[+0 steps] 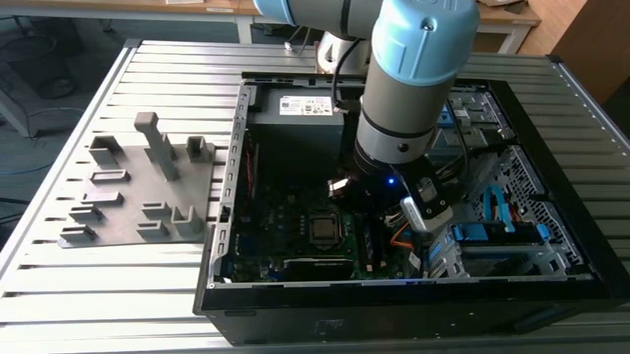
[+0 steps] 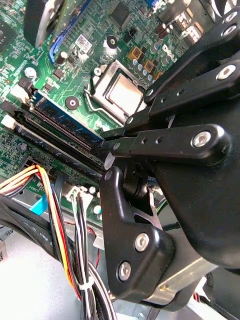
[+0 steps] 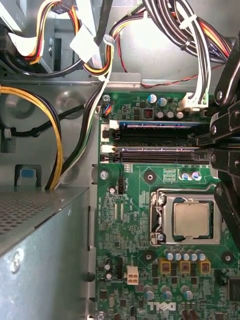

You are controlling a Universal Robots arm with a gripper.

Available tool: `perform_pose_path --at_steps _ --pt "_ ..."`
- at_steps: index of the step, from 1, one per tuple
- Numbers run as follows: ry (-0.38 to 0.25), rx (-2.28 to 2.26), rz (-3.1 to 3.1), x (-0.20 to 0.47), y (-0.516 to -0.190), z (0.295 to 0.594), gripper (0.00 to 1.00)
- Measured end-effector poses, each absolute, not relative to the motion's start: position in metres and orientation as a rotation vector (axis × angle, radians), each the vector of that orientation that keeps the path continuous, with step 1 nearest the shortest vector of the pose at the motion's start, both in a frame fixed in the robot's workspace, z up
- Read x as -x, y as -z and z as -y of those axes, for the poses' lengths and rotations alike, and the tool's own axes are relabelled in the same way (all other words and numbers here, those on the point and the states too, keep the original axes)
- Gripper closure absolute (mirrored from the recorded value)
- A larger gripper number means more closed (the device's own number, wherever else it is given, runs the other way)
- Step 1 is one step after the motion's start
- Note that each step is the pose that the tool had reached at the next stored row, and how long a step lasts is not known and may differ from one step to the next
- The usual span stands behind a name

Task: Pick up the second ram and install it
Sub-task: 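Insert the second ram into the second slot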

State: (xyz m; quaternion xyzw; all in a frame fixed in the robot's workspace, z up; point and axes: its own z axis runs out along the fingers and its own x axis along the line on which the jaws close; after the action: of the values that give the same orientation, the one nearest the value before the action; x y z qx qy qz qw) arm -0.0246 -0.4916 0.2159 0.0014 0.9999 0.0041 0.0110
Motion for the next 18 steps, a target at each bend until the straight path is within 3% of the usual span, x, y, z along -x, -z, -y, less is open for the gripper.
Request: perform_pose_path --at_steps 18 --pt "-0.012 -0.018 -3.12 0.0249 -0.2062 0.4897 0.86"
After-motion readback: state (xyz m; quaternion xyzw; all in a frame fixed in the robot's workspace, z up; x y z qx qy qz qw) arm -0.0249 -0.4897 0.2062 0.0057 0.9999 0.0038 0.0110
